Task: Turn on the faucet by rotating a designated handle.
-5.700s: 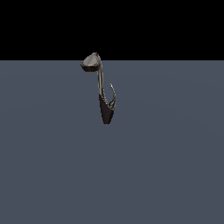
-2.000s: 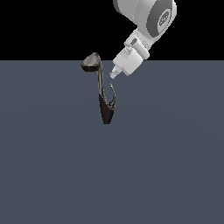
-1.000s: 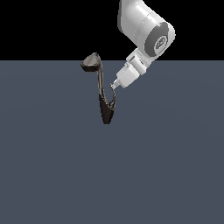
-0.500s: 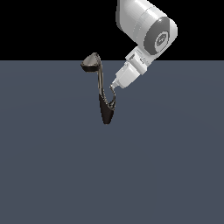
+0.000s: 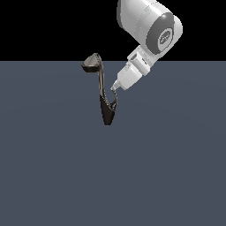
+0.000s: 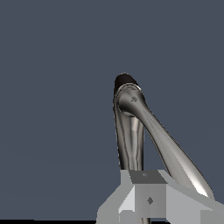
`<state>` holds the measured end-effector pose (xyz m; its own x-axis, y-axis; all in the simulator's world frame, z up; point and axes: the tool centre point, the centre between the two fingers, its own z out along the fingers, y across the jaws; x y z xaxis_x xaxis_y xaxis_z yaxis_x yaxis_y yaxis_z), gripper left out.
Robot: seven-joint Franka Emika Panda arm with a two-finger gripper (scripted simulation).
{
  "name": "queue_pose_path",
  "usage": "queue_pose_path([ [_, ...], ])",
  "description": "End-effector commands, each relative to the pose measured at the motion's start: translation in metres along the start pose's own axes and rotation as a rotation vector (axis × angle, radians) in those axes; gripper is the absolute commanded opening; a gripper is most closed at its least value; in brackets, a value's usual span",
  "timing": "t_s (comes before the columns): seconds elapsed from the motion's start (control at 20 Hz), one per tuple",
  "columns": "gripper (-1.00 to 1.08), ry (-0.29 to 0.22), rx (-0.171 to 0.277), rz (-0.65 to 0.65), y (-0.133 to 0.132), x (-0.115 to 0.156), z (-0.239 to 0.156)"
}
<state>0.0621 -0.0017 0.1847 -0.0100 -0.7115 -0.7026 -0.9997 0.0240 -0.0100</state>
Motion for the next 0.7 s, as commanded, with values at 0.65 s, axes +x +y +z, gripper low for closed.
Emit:
queue_pose_path([
  [0.65, -1.0, -0.005, -0.003, -0.018, 0.038, 0.004, -0.001],
])
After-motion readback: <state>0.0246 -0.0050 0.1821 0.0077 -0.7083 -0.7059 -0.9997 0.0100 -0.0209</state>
